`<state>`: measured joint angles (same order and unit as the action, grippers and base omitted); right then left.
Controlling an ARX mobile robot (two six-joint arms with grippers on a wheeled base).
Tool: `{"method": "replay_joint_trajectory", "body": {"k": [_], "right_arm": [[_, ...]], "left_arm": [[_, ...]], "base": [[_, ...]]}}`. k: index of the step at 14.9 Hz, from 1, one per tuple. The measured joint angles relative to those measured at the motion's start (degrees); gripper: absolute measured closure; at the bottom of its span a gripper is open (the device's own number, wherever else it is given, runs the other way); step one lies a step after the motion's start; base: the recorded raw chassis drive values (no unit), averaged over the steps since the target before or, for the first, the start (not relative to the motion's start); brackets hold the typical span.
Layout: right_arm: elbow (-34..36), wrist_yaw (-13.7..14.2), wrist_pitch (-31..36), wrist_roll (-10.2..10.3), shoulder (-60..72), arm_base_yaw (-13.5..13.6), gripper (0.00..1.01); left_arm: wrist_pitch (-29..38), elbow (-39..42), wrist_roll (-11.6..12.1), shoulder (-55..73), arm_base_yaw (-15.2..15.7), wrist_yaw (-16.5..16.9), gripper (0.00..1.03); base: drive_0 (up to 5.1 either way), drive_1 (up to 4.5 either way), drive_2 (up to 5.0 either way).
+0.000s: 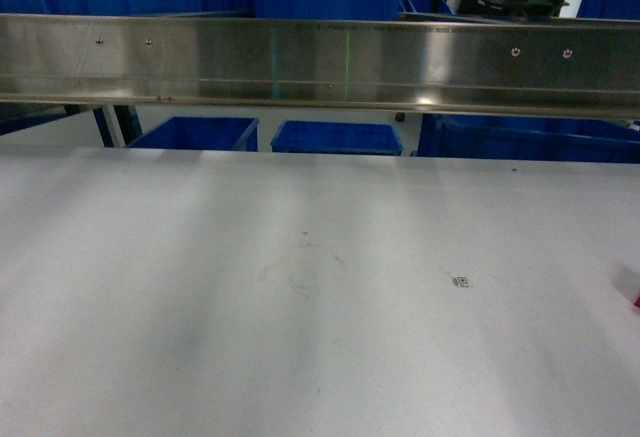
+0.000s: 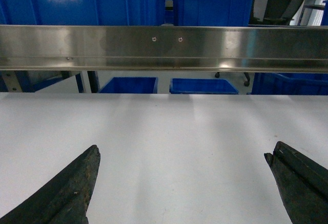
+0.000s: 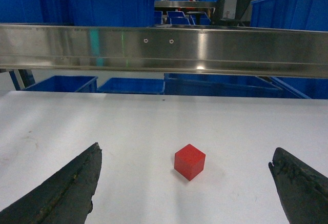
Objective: Place magnetic block on left shelf second layer
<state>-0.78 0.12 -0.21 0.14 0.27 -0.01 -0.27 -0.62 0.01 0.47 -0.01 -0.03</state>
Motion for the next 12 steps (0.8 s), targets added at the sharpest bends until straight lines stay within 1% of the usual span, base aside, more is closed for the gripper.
{"method": "replay_joint_trajectory", "body": {"k": [8, 9, 10, 11, 12], "right_arm": [[-0.1, 0.1, -0.4, 0.1, 0.1, 0.1, 0.03], [-1.8, 3.1, -5.0, 2.5, 2.9, 2.5, 0.03], [-3.4, 3.3, -0.7, 4.9, 9.3, 3.8, 0.03], [-7.7, 1.0, 8.7, 7.5, 20.9, 1.0, 0.03], [-13.5, 0.2, 17.4, 9.2, 33.4, -3.1, 0.03]], "left_arm": [[0.0, 0.0, 0.0, 0.0, 0.0, 0.0, 0.05], [0.0, 0.0, 0.0, 0.0, 0.0, 0.0, 0.05], [0.0, 0.0, 0.0, 0.0, 0.0, 0.0, 0.05], [0.0, 0.0, 0.0, 0.0, 0.0, 0.0, 0.05], [0.0, 0.0, 0.0, 0.0, 0.0, 0.0, 0.05]], "base": [[0.0, 0.00, 0.0], [0.0, 0.00, 0.0], [0.0, 0.00, 0.0], [0.0, 0.00, 0.0], [0.0, 0.00, 0.0]]}}
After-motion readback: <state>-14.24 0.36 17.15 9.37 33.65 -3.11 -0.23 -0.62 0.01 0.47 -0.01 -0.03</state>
